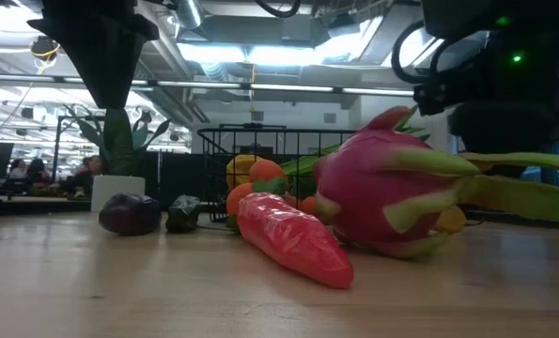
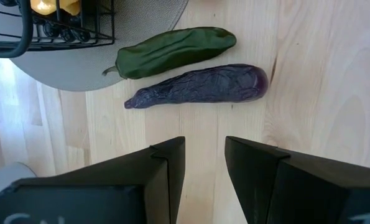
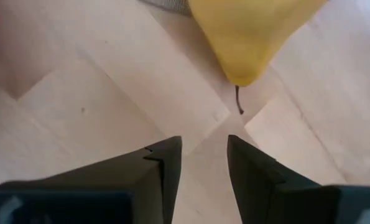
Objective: Build produce basket
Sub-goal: Put the pear into the wire basket
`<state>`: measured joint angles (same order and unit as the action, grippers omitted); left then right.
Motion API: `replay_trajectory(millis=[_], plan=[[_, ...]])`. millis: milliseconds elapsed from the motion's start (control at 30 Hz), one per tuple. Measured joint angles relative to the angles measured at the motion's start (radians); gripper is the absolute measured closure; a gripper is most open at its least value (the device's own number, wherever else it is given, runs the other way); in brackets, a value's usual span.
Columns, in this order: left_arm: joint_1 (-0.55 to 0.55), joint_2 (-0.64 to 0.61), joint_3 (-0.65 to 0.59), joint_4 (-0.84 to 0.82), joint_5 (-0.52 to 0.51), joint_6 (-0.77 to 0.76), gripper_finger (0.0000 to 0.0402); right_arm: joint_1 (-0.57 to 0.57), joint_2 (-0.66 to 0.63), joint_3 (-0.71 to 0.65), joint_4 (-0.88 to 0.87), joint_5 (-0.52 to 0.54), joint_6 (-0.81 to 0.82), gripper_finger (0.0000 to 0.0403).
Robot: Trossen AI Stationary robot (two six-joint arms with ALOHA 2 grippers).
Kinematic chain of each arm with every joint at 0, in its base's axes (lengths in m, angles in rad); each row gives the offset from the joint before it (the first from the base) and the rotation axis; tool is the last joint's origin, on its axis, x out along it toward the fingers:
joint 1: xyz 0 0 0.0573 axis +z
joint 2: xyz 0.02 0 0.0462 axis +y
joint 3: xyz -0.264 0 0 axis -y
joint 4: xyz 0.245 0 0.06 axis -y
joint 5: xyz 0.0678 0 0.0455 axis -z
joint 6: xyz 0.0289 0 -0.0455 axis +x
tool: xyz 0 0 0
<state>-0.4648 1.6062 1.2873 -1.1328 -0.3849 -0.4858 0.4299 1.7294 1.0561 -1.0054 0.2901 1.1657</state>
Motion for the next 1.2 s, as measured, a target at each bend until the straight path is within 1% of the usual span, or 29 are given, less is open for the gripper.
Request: replay_trajectory(millis=[233, 433, 567, 700, 800, 900, 1033, 1133, 1200], plan=[[0.000, 0.000, 0.000, 0.001, 0.000, 0.000, 0.0298, -0.059, 0.000, 0.000, -0.031, 0.013, -0.052, 0.0283], [0.000, 0.000, 0.000, 0.001, 0.000, 0.000, 0.0298, -0.086, 0.000, -0.004, -0.045, -0.030, -0.187, 0.0283], [0.000, 0.000, 0.000, 0.003, 0.000, 0.000, 0.0298, -0.106, 0.000, -0.050, -0.037, -0.059, -0.255, 0.0283], [0.000, 0.000, 0.000, 0.005, 0.000, 0.000, 0.0298, -0.119, 0.000, -0.111, 0.000, -0.090, -0.281, 0.0283], [0.000, 0.000, 0.000, 0.005, 0.000, 0.000, 0.0298, -0.123, -0.011, -0.132, 0.037, -0.126, -0.292, 0.0283], [0.000, 0.000, 0.000, 0.005, 0.000, 0.000, 0.0298, -0.119, -0.050, -0.133, 0.036, -0.185, -0.338, 0.0283], [0.000, 0.000, 0.000, 0.005, 0.000, 0.000, 0.0298, -0.110, -0.154, -0.133, -0.079, -0.235, -0.367, 0.0283], [0.000, 0.000, 0.000, 0.006, 0.001, 0.000, 0.0298, -0.111, -0.268, -0.133, -0.161, -0.212, -0.346, 0.0283], [0.000, 0.000, 0.000, 0.011, 0.001, 0.000, 0.0298, -0.111, -0.342, -0.136, -0.119, -0.151, -0.332, 0.0283]])
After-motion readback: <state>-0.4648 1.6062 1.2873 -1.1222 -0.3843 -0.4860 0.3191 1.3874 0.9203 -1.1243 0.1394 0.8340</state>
